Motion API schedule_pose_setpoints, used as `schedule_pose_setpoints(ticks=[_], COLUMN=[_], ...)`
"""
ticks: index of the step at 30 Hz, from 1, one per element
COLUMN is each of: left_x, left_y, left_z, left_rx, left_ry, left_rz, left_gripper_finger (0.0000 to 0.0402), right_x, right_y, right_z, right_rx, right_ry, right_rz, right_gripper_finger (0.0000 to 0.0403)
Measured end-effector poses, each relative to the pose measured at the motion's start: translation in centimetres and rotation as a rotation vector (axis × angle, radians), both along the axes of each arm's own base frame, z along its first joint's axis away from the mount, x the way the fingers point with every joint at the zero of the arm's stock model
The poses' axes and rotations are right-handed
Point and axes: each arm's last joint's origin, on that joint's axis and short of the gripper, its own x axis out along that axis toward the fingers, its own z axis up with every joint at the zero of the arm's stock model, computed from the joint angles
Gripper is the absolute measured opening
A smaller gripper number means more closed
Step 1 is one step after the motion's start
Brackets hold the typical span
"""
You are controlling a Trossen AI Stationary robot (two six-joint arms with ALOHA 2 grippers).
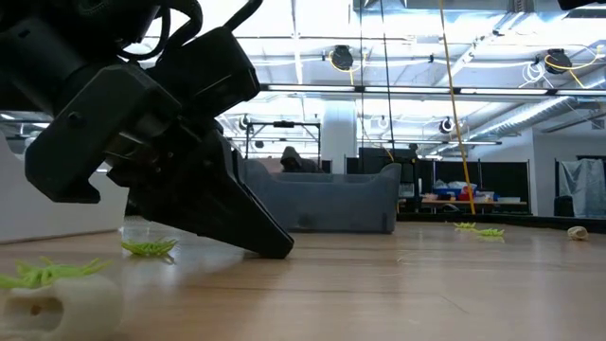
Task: Sort Halloween decoration
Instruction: Put the white skull toy into the white bin
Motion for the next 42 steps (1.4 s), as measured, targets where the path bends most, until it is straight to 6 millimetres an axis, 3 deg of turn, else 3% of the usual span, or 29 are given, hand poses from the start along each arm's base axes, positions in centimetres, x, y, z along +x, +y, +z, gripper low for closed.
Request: schedule_pose_setpoints(ticks=[6, 12, 17, 25, 32, 42], left_x=[-0.2, -0.3, -1.5, -3.5, -4.9, -5.7], left_y=[0.0, -0.1, -0.1, -0.6, -0.7, -1.2], left_z=[1.5, 4.7, 7.5, 11.4, 13.5, 13.9], left_rx=[-0.016, -0.038, -0.032, 0.126, 0.383, 0.931], left_ry=[-0.017, -0.084, -0.079, -0.099, -0.121, -0.148], left_rz=[-0.026, -0.075, -0.098, -0.195, -0.338, -0.681], left_gripper_finger=[0.0052, 0.0053, 0.0054, 0.0054, 0.0054, 0.0054], right_x=[0.0, 0.0, 0.0, 0.0, 0.1, 0.4], right_y=[0.0, 0.0, 0.0, 0.0, -0.1, -0.2], right_z=[0.0, 0.0, 0.0, 0.0, 0.0, -0.3], right_rx=[0.000, 0.001, 0.001, 0.000, -0.002, -0.011], right_ry=[0.000, 0.000, 0.000, 0.000, 0.000, 0.006], right_rz=[0.000, 0.000, -0.001, 0.000, -0.005, -0.012], right_gripper_finger=[0.0105, 0.0105, 0.0105, 0.0105, 0.0105, 0.0105])
